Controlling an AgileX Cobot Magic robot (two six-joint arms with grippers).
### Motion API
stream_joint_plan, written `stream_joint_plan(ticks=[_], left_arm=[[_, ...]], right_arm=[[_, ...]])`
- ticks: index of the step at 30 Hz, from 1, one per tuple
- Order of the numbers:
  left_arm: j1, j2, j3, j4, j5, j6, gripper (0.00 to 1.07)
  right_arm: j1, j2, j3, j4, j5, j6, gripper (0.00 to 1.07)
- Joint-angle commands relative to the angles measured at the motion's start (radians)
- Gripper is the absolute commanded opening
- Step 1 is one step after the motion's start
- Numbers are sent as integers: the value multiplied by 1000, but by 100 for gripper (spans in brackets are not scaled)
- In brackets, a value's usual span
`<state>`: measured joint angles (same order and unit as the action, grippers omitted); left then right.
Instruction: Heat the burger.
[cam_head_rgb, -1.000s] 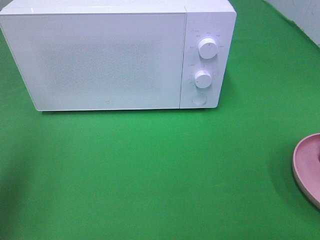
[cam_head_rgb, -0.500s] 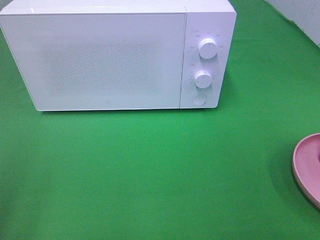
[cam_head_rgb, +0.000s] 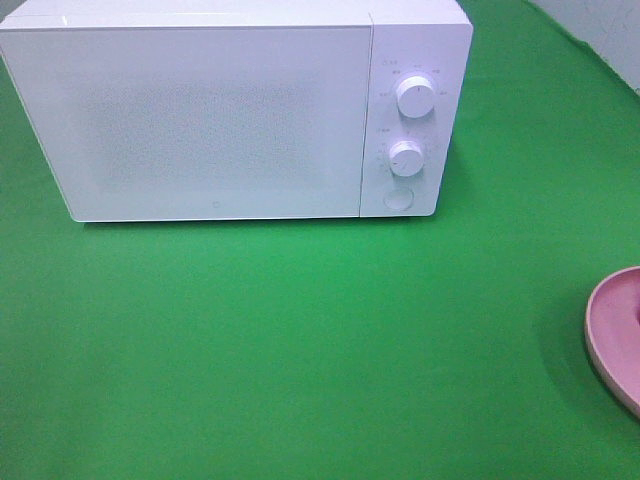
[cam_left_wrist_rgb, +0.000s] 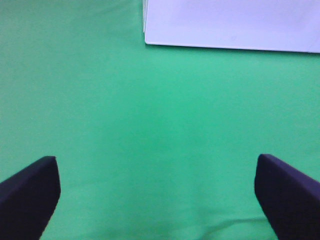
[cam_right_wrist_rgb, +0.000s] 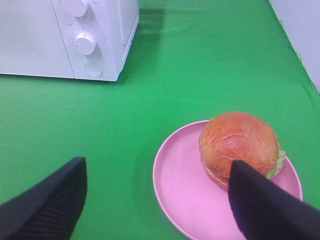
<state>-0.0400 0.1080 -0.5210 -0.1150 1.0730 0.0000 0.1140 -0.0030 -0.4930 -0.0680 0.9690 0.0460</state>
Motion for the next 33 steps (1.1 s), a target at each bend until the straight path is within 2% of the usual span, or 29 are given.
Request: stream_joint_plan(ticks=[1, 3, 33], left_arm=[[4, -65, 5, -21, -13, -8, 98], [4, -137, 5, -21, -13, -8, 98], [4, -136, 7, -24, -12, -7, 98]], right_arm=[[-7, -28, 2, 0, -11, -14, 75], [-7, -28, 2, 0, -11, -14, 75], [-7, -26, 2, 0, -11, -14, 75]])
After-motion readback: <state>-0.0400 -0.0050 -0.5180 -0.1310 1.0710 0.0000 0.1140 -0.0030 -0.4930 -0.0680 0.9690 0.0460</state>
